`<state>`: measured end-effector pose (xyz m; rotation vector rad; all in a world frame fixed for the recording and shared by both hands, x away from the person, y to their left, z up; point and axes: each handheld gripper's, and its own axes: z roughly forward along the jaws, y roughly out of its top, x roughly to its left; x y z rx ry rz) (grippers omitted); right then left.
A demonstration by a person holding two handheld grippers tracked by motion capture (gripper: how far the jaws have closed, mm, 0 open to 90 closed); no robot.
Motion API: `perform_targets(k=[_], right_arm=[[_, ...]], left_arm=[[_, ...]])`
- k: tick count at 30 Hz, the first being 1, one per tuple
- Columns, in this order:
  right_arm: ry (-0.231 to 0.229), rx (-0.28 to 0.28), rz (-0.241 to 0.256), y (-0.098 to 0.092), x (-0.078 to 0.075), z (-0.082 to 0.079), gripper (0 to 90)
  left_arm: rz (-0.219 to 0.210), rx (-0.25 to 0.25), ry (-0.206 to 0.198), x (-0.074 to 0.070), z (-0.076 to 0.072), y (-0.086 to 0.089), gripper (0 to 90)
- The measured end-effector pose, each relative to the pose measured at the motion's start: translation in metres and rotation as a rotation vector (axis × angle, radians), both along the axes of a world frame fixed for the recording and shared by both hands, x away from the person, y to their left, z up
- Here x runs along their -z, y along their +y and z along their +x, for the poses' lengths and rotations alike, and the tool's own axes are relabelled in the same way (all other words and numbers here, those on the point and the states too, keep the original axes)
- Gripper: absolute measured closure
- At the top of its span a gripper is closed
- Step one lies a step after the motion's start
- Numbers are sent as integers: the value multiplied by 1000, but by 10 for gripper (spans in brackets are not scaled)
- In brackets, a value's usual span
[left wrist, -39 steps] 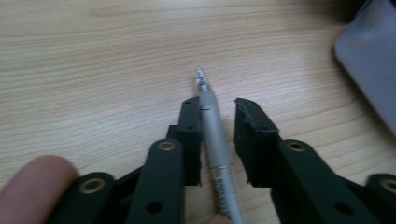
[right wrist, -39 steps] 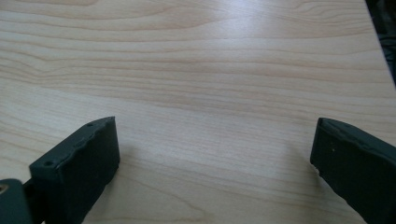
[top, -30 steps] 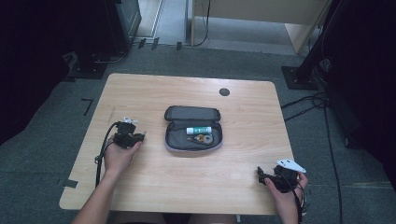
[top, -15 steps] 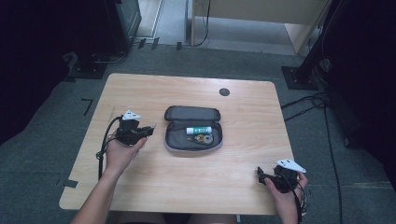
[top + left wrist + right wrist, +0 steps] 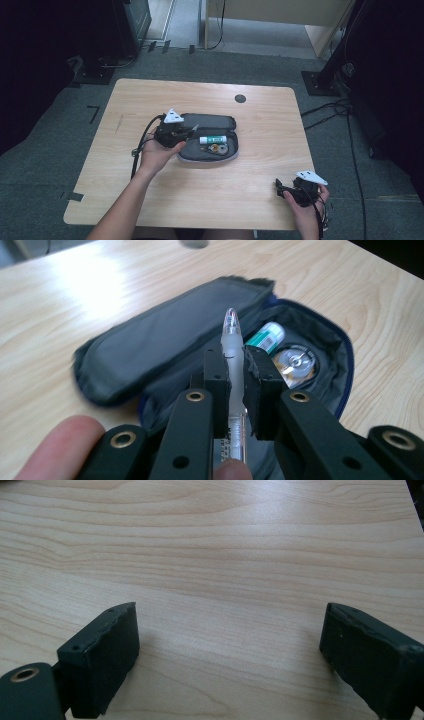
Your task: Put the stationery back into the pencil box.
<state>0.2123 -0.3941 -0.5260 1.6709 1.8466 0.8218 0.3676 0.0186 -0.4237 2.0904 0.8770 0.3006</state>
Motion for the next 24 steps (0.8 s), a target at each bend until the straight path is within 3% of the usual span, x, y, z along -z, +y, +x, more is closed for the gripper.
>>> perform_targets(k=[6, 9, 15, 18, 21, 24], right_arm=[[1, 0, 3, 0, 0, 0, 87], [1, 1, 2, 0, 0, 0, 87], [2, 3, 2, 0, 0, 0, 92], [-9, -5, 0, 0, 0, -1, 121], [-7, -3, 3, 0, 0, -1, 121], [-6, -3, 2, 0, 0, -1, 121]], left_arm=[[22, 80, -41, 6, 8, -19, 825], [38, 132, -81, 9, 9, -27, 825], [46, 169, -116, 18, 11, -35, 823], [67, 188, -162, 25, 13, -38, 823], [58, 230, -189, 27, 13, -43, 823], [62, 262, -177, 30, 11, -48, 822]])
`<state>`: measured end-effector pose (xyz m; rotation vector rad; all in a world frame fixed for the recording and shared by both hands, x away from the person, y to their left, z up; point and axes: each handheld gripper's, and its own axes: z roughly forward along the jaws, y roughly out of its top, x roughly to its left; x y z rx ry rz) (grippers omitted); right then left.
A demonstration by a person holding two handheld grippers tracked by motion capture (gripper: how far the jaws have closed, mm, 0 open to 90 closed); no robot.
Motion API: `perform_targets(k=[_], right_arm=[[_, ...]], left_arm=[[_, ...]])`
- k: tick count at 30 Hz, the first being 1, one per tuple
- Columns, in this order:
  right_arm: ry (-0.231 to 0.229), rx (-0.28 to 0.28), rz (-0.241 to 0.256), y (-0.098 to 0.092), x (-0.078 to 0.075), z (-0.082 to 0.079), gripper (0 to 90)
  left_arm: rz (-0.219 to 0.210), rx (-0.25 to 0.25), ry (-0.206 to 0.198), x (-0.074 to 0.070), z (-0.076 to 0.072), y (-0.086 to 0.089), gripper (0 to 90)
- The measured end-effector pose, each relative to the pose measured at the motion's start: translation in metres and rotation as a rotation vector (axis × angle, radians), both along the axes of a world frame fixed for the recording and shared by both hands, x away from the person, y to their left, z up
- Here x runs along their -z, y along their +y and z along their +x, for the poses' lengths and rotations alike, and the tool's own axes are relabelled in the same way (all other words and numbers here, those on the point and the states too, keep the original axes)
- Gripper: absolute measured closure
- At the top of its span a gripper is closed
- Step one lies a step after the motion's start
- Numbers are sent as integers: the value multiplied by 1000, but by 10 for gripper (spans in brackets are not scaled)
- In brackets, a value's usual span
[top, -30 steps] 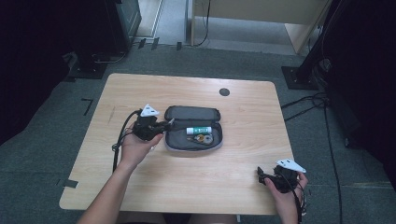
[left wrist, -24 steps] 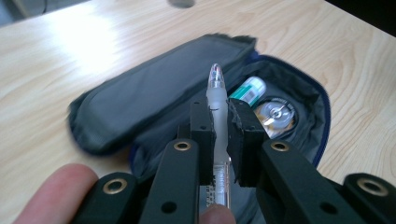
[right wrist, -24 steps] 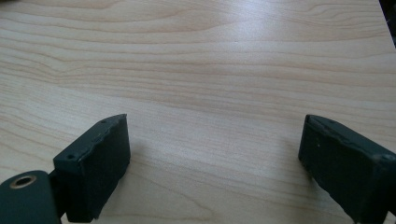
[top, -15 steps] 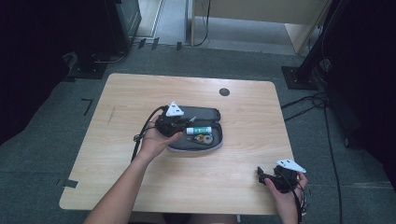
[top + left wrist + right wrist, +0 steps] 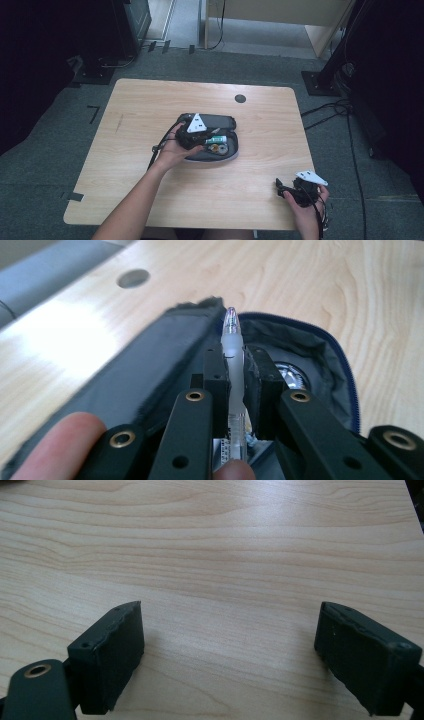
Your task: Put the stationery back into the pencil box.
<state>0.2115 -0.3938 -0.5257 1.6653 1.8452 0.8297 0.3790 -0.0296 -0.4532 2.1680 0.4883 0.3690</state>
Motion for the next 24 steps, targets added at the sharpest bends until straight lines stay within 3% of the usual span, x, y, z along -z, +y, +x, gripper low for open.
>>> perform_targets(k=[5, 10, 14, 16, 24], right_arm=[[0, 0, 1, 0, 0, 0, 121], [-1, 0, 1, 0, 0, 0, 121], [0, 0, 0, 0, 0, 0, 121], [0, 0, 0, 0, 0, 0, 121], [0, 0, 0, 0, 0, 0, 121]], left_arm=[[51, 24, 59, 12, -1, -5, 820], [68, 32, 101, 17, -1, -6, 805], [81, 6, 138, 17, -1, -6, 759], [74, 0, 158, 16, -1, -5, 741], [38, -32, 173, 12, -5, 5, 677]])
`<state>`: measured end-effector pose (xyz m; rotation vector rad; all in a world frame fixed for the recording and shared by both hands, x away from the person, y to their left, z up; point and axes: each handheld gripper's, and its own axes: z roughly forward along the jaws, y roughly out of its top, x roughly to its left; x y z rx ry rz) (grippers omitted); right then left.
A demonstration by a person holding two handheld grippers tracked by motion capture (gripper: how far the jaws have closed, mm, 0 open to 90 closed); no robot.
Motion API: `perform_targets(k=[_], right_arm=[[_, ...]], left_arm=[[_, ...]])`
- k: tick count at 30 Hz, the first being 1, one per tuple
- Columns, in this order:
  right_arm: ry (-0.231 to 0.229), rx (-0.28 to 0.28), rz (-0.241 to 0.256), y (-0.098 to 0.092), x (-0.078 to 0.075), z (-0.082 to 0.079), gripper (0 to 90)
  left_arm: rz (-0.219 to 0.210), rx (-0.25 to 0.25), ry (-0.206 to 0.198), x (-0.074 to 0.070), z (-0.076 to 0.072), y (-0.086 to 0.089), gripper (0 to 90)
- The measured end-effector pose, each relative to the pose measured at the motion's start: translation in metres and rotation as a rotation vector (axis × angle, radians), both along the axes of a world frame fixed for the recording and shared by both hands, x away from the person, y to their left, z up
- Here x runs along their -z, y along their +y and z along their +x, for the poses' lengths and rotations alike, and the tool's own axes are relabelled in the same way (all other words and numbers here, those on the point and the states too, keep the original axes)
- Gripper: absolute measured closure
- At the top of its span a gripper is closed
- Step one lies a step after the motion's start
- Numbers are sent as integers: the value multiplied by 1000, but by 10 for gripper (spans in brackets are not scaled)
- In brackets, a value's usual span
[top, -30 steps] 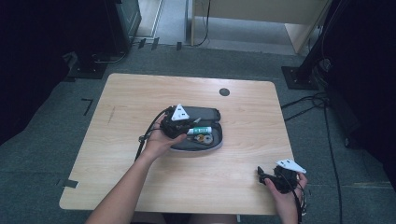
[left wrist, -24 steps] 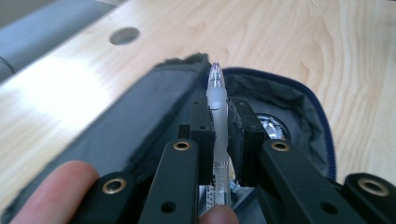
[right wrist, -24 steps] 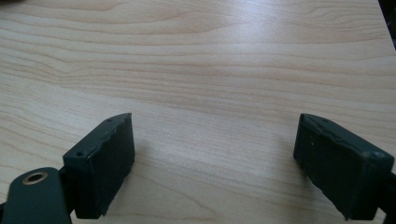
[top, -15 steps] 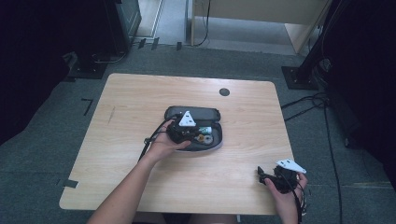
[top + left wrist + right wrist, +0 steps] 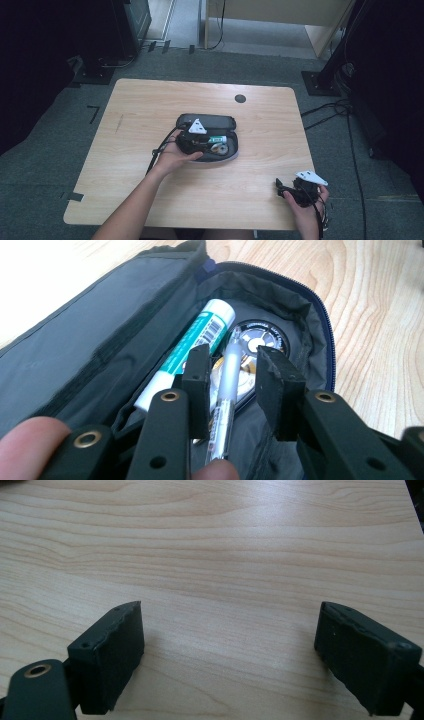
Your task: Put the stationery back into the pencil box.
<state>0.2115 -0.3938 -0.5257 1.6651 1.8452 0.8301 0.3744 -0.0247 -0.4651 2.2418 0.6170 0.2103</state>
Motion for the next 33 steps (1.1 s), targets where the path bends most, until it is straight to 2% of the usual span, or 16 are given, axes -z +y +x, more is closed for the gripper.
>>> perform_targets(k=[3, 5, 7, 9, 11, 14, 16, 18, 19, 24, 27, 29, 33], right_arm=[[0, 0, 0, 0, 0, 0, 121], [0, 0, 0, 0, 0, 0, 121], [0, 0, 0, 0, 0, 0, 121], [0, 0, 1, 0, 0, 0, 121], [0, 1, 1, 0, 0, 0, 121], [0, 0, 1, 0, 0, 0, 121], [0, 0, 1, 0, 0, 0, 121], [1, 0, 0, 0, 0, 0, 121], [0, 1, 1, 0, 0, 0, 121], [0, 0, 1, 0, 0, 0, 122], [0, 0, 1, 0, 0, 0, 121], [0, 0, 1, 0, 0, 0, 121], [0, 0, 1, 0, 0, 0, 121]], left_arm=[[-14, -33, 22, -2, 0, 6, 616], [-61, -69, 54, -4, 0, 14, 576], [-77, -105, 69, -6, 0, 22, 525], [-90, -136, 80, -8, -1, 28, 433], [-111, -144, 105, -11, -2, 37, 358], [-124, -156, 132, -14, -5, 46, 159], [-117, -184, 118, -16, -8, 54, 96], [-114, -212, 121, -16, -10, 60, 58], [-117, -237, 126, -16, -11, 66, 9], [-99, -304, 118, -10, -15, 87, 0], [-118, -333, 130, -7, -18, 102, 0], [-114, -345, 139, -5, -20, 110, 0], [-137, -374, 139, -3, -27, 128, 0]])
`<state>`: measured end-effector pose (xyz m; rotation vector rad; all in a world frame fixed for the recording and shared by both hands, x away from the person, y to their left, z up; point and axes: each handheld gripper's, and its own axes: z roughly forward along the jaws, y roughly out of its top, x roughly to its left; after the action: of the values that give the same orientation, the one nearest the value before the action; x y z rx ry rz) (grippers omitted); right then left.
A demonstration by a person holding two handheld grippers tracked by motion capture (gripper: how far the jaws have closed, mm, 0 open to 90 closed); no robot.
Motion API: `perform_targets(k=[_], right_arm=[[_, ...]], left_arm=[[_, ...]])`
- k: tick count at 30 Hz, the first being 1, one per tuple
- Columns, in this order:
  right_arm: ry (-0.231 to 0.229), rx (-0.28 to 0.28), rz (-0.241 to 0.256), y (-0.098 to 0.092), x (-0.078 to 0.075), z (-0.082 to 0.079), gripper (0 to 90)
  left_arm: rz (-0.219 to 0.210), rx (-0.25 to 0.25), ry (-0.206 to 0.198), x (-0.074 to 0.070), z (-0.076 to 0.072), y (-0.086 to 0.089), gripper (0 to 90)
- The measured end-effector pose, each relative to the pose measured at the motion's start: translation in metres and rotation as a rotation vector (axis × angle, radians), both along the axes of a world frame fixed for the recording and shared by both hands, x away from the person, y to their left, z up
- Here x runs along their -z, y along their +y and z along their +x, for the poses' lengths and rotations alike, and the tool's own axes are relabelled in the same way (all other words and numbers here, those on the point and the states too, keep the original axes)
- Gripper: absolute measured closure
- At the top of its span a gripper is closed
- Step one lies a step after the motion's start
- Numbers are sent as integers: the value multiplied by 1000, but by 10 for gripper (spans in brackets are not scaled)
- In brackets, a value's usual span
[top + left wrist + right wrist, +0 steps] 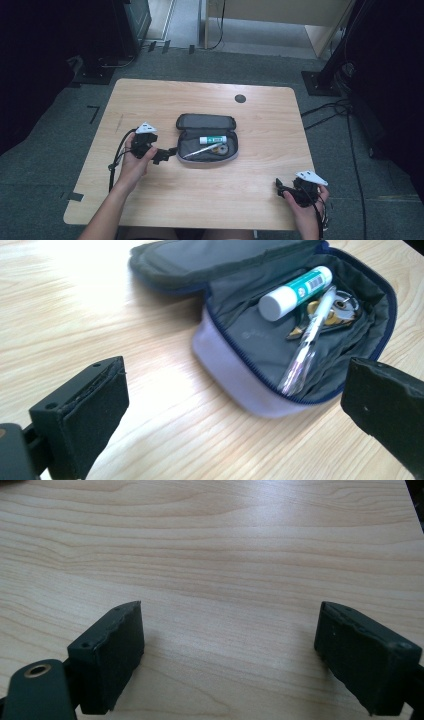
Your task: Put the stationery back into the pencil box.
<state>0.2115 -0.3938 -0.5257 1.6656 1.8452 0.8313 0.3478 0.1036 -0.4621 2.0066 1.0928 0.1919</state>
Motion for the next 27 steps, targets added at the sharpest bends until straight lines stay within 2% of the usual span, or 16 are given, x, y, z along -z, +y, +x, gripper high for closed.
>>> perform_targets(k=[4, 8, 12, 15, 19, 27], right_arm=[[0, 0, -1, 0, 0, 0, 122], [0, 0, 0, 0, 0, 0, 119], [4, -2, 0, 0, 0, 1, 95], [12, -5, -3, 0, 1, 1, 54], [26, -7, -1, 1, 1, 2, 21], [38, -8, -4, 1, 1, 3, 0]], left_arm=[[1, -17, -7, 1, -7, 12, 0], [21, -40, -17, 4, -15, 23, 0], [10, -61, -16, 7, -22, 34, 0], [22, -101, -24, 10, -28, 45, 0], [36, -156, -14, 15, -36, 61, 0], [70, -194, -12, 22, -50, 82, 0]])
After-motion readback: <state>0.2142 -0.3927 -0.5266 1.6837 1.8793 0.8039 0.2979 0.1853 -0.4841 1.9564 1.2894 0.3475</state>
